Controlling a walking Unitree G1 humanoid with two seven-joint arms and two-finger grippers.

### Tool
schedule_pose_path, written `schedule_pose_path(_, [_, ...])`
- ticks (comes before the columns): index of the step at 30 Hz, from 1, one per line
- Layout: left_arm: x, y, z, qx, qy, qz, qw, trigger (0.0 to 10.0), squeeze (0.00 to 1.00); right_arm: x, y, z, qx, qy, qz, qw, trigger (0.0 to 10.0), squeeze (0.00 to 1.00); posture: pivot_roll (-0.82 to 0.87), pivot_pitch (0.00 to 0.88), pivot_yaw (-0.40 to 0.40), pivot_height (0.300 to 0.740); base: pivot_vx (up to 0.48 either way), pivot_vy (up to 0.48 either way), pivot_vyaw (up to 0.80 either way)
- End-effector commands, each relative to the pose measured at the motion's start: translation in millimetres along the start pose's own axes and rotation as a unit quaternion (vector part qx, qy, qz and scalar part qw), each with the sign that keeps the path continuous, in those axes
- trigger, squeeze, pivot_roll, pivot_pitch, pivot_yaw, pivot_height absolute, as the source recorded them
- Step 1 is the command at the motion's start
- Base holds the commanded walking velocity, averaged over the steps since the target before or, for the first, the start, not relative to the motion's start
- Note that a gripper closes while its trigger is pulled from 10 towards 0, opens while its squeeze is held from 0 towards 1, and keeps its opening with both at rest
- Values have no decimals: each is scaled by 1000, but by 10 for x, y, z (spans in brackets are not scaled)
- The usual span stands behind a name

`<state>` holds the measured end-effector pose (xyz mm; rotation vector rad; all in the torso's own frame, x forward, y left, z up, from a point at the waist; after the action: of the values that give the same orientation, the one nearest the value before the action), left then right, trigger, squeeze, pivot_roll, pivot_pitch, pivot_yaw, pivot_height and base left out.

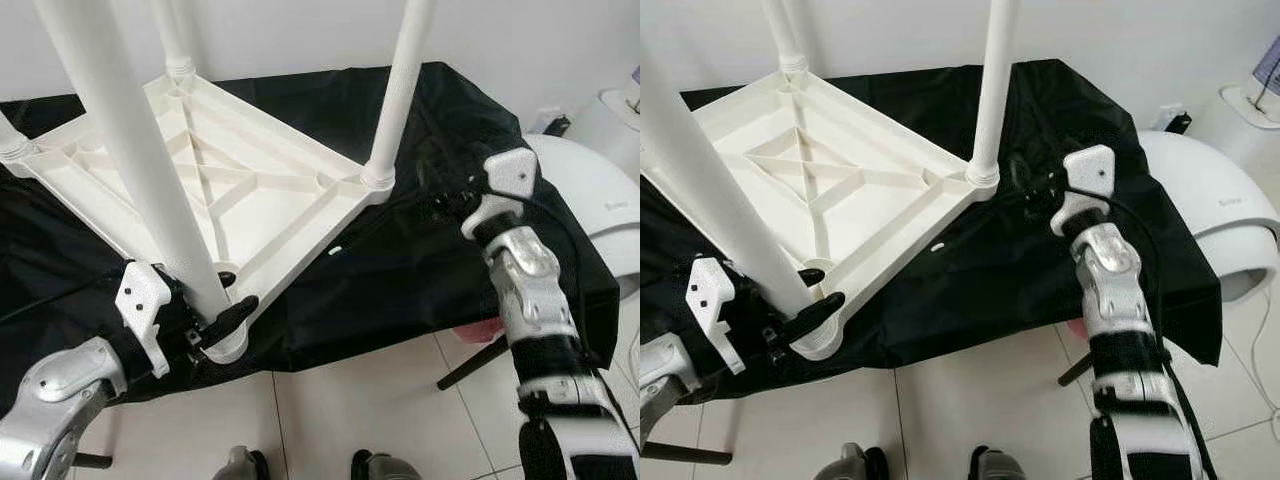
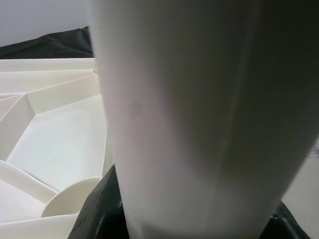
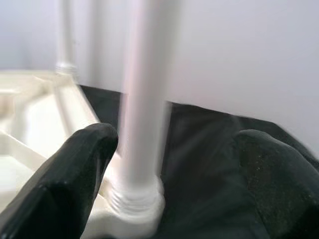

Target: Building children table

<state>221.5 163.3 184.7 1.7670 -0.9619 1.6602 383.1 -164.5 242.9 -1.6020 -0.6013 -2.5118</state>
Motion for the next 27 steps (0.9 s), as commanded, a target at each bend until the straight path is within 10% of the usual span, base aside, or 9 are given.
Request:
schedule_pose_path(1, [-22,170,-2,-84,-32,8,996,10000,0,-54,-66,59,33,-9,30,999,10000,0,35,177,-14,740,0,0,0])
schedule_pose_path(8, [67,187,52,-95,-20,19,995,10000,0,-92,-151,186,87,-23,57,994,10000,0,31,178,-23,740,0,0,0])
schedule_pose_path(27, [81,198,51,-88,-24,26,995,10000,0,-77,231,242,32,-14,68,997,10000,0,26,165,-36,740,0,0,0])
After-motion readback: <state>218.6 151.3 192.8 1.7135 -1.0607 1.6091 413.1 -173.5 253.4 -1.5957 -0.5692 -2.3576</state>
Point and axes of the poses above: a point about 5 cm out from each wrist's last joint towards the gripper, its own z axis pointing out of the wrist towards the gripper, its own x axis along the axis of the wrist's last joint, y = z × x, the point moved 2 cm from there along z, pointing out of the wrist towards the gripper, and after that the axes turned 8 degrees about -z, right-handed, at the moved point
